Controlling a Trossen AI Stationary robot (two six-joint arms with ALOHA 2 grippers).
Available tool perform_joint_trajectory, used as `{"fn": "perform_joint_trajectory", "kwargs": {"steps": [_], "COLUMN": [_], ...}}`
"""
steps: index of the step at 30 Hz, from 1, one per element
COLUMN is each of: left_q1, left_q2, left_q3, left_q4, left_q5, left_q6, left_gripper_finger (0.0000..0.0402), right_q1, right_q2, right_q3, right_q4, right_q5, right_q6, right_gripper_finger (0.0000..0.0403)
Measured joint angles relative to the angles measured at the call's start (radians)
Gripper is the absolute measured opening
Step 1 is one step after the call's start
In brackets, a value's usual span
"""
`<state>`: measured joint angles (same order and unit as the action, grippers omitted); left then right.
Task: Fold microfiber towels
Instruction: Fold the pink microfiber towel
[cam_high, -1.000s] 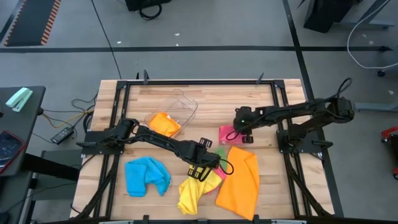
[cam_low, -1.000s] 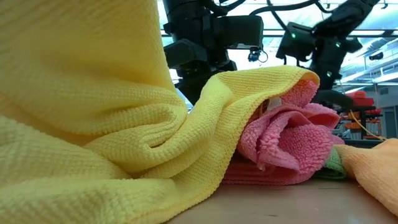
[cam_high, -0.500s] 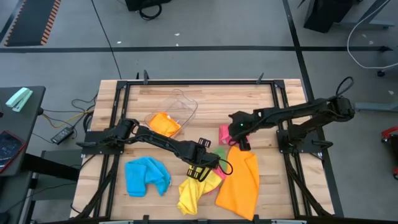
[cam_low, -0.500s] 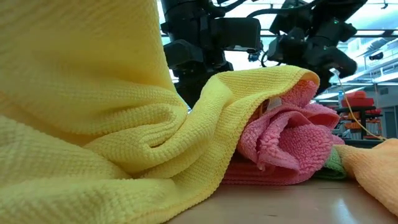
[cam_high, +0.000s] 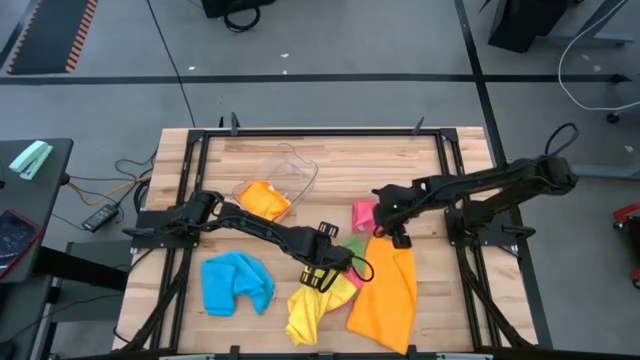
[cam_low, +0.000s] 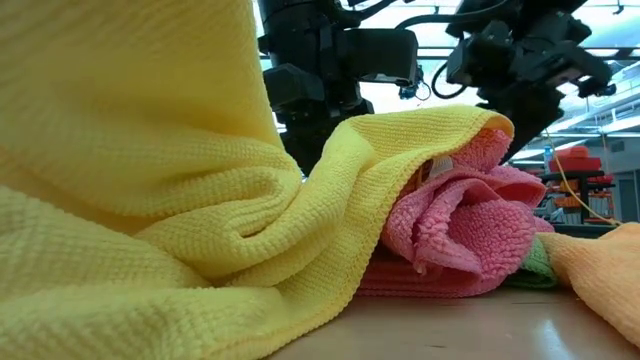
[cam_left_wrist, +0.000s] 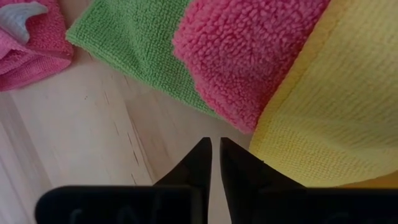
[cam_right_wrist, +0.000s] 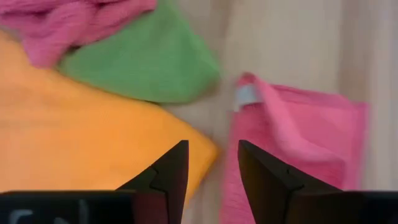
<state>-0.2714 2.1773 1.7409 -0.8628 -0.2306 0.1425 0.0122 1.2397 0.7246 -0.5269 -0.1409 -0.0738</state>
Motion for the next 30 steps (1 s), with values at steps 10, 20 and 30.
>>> {"fn": "perform_joint_trajectory", "kwargs": {"steps": [10, 20, 30], "left_q1": [-0.001, 0.0, -0.003], "left_q2": [0.0, 0.0, 0.0], "left_q3": [0.0, 0.0, 0.0], "left_q4": [-0.004, -0.005, -0.018], "left_q5": [0.0, 0.0, 0.0], "left_q6": [-0.001, -0.002, -0.006], "left_gripper_finger": [0.003, 0.004, 0.0026], "right_q1": [0.011, -0.155, -0.202], "right_q2": [0.163, 0.259, 0.298], "right_q3": [-0.023, -0.023, -0.023], "right_q4": [0.126, 0.357, 0.324], "right_q5": [0.132, 0.278, 0.267], "right_q6": [-0.032, -0.076, -0.086], "right_gripper_finger": [0.0134, 0.0128, 0.0128]}}
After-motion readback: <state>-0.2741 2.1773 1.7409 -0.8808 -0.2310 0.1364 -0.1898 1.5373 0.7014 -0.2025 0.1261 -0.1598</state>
